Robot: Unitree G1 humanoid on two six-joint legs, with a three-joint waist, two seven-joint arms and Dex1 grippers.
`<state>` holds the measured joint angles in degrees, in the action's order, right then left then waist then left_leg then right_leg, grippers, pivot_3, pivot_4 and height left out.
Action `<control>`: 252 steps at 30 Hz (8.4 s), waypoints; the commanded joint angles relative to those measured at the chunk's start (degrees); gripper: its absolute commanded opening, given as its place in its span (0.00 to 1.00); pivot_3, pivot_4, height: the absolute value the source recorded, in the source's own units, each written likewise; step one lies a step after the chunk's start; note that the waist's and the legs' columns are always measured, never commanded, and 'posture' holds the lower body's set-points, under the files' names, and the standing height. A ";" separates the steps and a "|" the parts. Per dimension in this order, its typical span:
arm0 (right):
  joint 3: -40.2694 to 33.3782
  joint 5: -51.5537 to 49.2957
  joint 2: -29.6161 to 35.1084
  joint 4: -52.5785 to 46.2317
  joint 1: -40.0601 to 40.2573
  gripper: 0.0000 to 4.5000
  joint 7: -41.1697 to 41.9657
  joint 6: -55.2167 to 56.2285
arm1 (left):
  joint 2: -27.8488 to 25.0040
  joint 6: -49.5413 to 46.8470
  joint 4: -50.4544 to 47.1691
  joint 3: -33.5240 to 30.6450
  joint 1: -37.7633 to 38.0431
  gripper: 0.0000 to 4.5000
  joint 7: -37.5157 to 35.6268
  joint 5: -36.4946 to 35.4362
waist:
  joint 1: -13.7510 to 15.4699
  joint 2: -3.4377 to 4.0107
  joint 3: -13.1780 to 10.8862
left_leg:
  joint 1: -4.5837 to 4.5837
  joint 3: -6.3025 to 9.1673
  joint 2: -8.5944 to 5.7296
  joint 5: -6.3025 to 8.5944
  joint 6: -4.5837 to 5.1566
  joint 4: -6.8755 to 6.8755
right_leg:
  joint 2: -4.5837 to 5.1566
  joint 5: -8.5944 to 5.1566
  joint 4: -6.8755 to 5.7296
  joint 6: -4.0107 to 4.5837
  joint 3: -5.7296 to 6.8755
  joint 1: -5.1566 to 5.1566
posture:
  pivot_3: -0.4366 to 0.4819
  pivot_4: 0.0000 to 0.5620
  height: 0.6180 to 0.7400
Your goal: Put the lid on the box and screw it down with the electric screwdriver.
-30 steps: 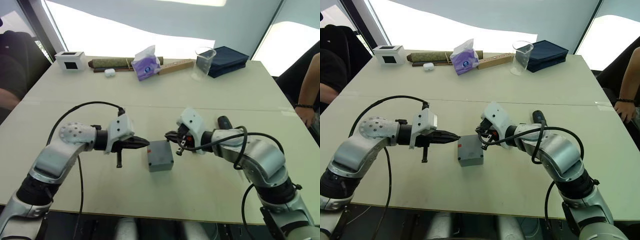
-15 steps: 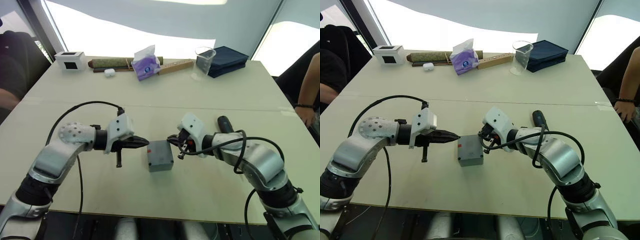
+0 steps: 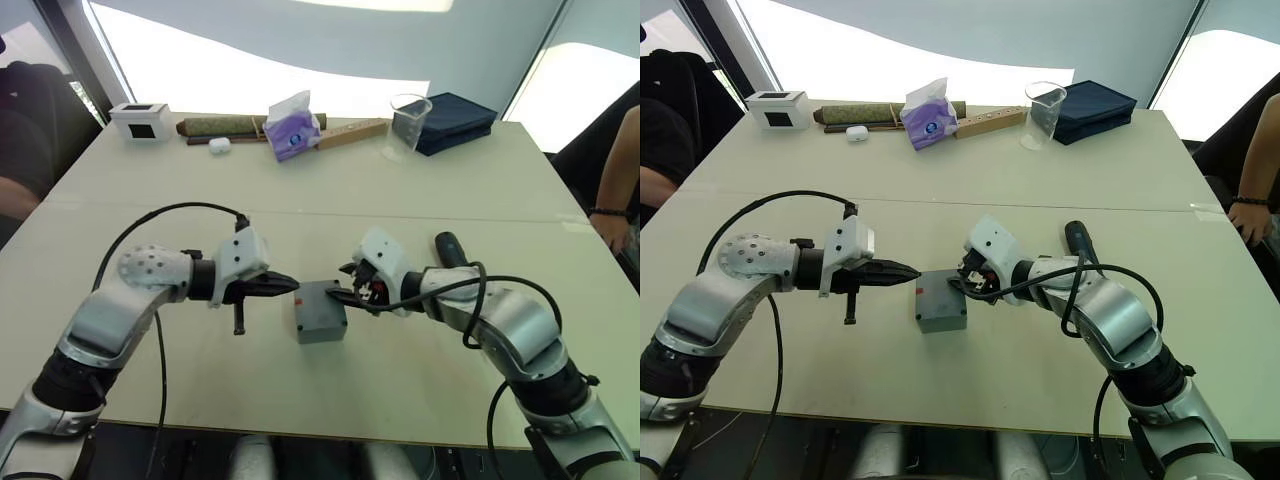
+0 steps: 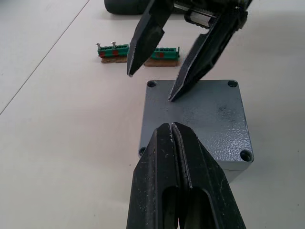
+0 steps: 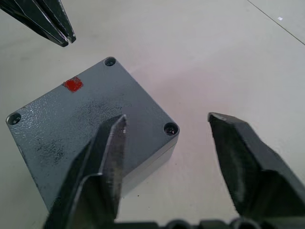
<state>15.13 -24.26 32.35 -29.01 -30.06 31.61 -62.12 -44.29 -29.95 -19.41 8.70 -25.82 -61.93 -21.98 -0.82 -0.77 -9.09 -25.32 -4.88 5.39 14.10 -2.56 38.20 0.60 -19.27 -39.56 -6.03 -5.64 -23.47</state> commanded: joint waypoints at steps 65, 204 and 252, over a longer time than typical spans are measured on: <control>-23.71 -6.09 -12.07 3.49 -9.69 0.43 -6.78 11.61 | 2.26 3.44 1.63 0.90 -1.67 0.00 -1.94 -0.31 | 0.23 0.03 -0.04 | -0.14 -0.06 -0.03 -0.05 -0.08 -0.03 | 0.06 0.00 -0.04 -0.02 -0.02 -0.15 | 0.48 0.27 0.85; -17.19 -38.33 20.41 20.01 -17.24 0.99 -32.88 -30.38 | -2.26 -5.00 -9.02 -7.60 -0.62 0.00 1.13 -11.44 | -0.18 -0.06 0.02 | -0.07 -0.05 0.00 0.02 0.03 -0.21 | 0.01 0.00 0.23 0.00 -0.14 -0.11 | 0.48 0.27 0.85; 3.07 -4.00 5.85 -0.95 8.44 0.01 3.94 10.97 | 12.28 12.07 11.06 3.97 5.05 0.00 11.07 11.23 | 0.10 -0.10 0.03 | -0.01 0.00 -0.01 0.01 0.02 -0.06 | 0.01 0.00 0.17 0.00 -0.04 0.04 | 0.48 0.27 0.85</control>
<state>19.16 -26.65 39.15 -26.85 -20.83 34.25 -50.87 -33.17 -19.79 -8.13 11.57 -19.12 -50.68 -11.08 -0.71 -0.87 -9.06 -25.33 -4.87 5.38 14.11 -2.53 38.14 0.60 -19.27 -39.41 -6.03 -5.67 -23.42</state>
